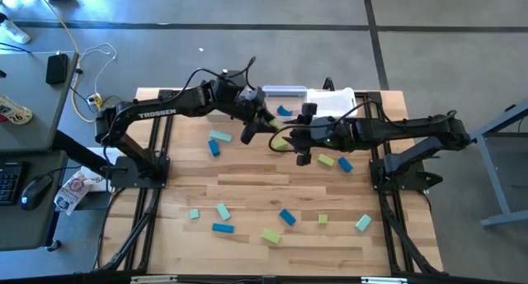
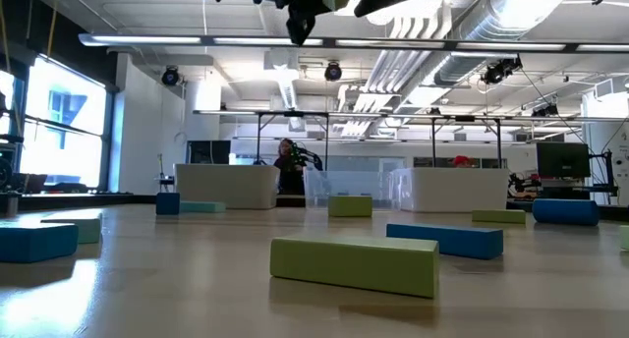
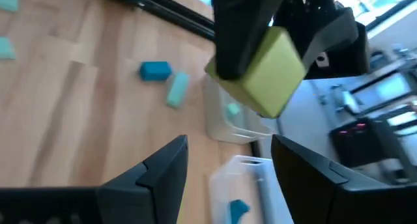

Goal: Sort & place blocks by color
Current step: Put the green block into the white bin

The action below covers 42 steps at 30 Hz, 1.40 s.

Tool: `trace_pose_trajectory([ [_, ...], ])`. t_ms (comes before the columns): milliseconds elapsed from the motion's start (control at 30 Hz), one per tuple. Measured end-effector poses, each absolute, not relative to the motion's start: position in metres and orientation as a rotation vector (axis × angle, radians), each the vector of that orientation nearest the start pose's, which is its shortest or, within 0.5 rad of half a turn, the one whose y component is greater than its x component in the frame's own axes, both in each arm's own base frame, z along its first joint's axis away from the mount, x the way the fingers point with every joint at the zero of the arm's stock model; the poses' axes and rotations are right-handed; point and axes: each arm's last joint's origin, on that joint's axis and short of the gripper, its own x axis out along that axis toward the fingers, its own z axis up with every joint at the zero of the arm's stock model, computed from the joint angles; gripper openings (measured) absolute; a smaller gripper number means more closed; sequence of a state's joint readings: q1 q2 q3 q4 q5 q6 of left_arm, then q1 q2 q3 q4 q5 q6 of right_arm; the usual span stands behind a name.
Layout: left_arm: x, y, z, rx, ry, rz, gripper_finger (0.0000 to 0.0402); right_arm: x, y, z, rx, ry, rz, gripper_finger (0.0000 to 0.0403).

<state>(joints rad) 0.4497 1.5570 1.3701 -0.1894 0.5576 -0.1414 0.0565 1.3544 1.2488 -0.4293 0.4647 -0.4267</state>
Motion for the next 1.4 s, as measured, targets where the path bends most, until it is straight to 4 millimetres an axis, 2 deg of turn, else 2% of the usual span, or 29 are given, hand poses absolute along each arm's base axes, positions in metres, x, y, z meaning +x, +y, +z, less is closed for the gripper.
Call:
trace_pose_trajectory([
  [333,0.322,0.157,0.358,-0.394,0.220,-0.030,0.0111,0.298,0.001,0.360,-0.630,0.521,-0.462,0.0207],
  [700,0.323,0.157,0.366,-0.449,0.152,-0.077,0.0113,0.301,0.002,0.368,-0.675,0.445,-0.467,0.0207],
  [1067,0.322,0.161,0.371,-0.467,0.108,-0.081,0.0113,0.302,0.014,0.378,-0.748,0.371,-0.496,0.0207],
  [1400,0.322,0.161,0.375,-0.473,0.073,-0.082,0.0113,0.303,0.013,0.384,-0.768,0.328,-0.514,0.0206],
])
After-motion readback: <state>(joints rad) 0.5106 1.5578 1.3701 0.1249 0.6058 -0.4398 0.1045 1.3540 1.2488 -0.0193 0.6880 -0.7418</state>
